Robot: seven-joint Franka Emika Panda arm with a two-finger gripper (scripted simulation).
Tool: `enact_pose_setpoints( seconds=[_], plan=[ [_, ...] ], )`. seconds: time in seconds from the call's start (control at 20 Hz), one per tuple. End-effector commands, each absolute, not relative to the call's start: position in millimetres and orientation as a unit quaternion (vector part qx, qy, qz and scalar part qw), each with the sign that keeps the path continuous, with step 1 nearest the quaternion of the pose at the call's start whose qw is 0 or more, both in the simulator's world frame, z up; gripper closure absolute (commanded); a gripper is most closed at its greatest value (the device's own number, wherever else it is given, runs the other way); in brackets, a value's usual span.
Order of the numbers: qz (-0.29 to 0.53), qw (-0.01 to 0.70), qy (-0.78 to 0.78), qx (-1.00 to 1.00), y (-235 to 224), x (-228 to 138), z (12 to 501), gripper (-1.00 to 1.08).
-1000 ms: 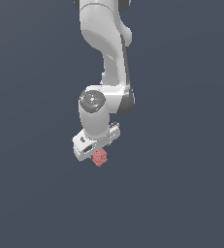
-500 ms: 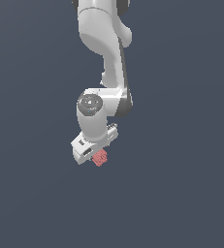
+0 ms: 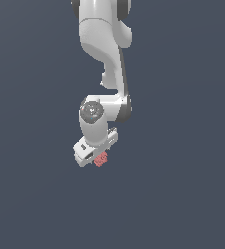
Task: Pick up the object and move it to a goal position.
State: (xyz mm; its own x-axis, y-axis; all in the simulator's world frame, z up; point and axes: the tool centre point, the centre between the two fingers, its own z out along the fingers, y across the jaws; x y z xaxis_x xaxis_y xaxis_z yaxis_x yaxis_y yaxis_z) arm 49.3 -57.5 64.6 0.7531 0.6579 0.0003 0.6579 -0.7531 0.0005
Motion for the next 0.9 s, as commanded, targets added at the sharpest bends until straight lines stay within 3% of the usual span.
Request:
enact_pose_setpoints(
  seconds=[0.0, 0.35, 0.4, 0.85],
  plan=[
    [0.0, 0.0, 0.352, 0.936, -57.5, 48.5, 51.5, -0.92],
    [0.0, 0.0, 0.352, 0.936, -57.7, 49.9, 40.8, -0.92],
    [0.0, 0.0, 0.352, 0.936, -57.7, 49.9, 40.8, 1.08],
    [0.0, 0.0, 0.352, 0.936, -57.7, 49.9, 40.8, 1.08]
  ],
)
